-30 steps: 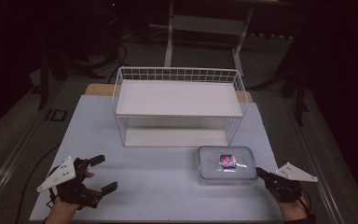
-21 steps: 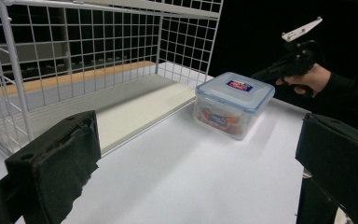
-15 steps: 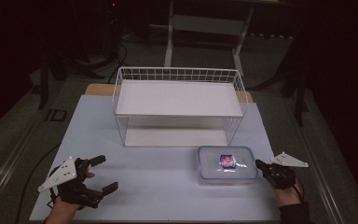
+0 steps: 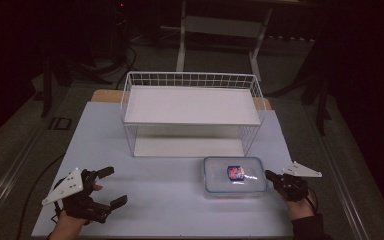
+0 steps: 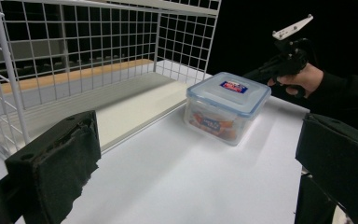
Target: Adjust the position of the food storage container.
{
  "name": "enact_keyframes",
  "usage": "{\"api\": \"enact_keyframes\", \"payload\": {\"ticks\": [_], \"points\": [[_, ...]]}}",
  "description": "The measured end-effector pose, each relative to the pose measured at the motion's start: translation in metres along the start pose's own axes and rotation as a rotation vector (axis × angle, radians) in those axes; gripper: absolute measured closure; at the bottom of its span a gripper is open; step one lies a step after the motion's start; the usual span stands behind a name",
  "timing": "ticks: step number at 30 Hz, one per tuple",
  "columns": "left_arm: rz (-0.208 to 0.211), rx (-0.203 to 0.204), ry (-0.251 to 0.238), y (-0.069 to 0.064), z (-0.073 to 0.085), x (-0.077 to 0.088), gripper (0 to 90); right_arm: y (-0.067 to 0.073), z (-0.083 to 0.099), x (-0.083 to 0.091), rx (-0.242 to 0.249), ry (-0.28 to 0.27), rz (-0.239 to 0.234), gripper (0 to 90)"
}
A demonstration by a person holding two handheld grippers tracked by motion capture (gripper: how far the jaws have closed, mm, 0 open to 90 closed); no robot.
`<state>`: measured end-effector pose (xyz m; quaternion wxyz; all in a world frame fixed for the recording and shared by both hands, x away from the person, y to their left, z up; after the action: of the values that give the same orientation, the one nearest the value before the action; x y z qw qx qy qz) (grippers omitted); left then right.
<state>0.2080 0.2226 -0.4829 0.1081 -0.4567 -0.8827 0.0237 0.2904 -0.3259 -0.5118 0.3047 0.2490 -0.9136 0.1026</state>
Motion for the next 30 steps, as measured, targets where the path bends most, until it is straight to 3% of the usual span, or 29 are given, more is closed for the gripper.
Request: {"api": "enact_keyframes", "payload": {"ticks": [15, 30], "points": [[0.005, 0.0, 0.006, -0.001, 0.001, -0.002, 0.0, 0.043, -0.018, -0.021, 0.063, 0.006, -0.12, 90.0], [0.009, 0.003, 0.015, -0.001, 0.002, -0.003, 0.0, 0.073, -0.035, -0.036, 0.102, 0.012, -0.184, 90.0]]}}
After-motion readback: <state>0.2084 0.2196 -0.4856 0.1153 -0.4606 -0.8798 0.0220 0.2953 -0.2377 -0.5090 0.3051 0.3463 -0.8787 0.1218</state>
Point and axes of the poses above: each handheld gripper's, and its own axes: x roughly backward along the jaws, z roughly out of its underside, y roughly to its left, the point moved 2 cm from there along -x, roughly forward along the jaws
